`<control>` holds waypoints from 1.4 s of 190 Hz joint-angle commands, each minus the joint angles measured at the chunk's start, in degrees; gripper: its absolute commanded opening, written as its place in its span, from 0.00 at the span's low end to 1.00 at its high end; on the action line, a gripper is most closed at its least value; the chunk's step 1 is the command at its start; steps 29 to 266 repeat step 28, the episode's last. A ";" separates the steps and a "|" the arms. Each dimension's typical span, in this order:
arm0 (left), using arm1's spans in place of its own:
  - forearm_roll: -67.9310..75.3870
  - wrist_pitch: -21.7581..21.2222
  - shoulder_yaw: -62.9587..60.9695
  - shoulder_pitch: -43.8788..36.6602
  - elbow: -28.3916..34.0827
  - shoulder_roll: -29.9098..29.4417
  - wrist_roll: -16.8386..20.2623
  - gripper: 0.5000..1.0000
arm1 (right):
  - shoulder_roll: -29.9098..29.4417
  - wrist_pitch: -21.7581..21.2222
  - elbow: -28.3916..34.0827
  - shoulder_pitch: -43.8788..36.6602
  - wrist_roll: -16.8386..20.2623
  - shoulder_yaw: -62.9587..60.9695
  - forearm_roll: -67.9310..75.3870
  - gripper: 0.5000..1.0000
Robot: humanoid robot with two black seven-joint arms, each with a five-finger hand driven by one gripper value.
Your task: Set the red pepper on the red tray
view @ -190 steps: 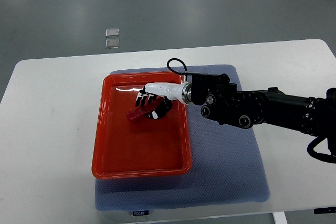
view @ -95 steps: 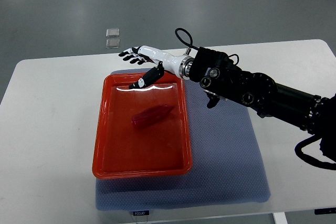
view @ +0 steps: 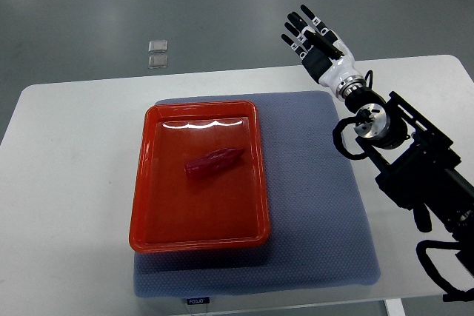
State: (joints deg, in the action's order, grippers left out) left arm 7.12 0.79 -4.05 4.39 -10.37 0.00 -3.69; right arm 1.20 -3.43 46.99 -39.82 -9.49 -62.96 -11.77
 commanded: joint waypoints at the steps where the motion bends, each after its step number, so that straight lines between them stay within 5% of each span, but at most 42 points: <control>1: 0.00 0.00 0.00 0.00 0.00 0.00 0.00 1.00 | 0.12 -1.14 -0.05 1.33 -0.88 -0.23 2.27 0.74; 266: -0.09 -0.09 0.27 0.00 0.26 0.00 0.00 1.00 | -0.05 -1.14 0.12 1.33 -1.14 -0.41 2.45 0.78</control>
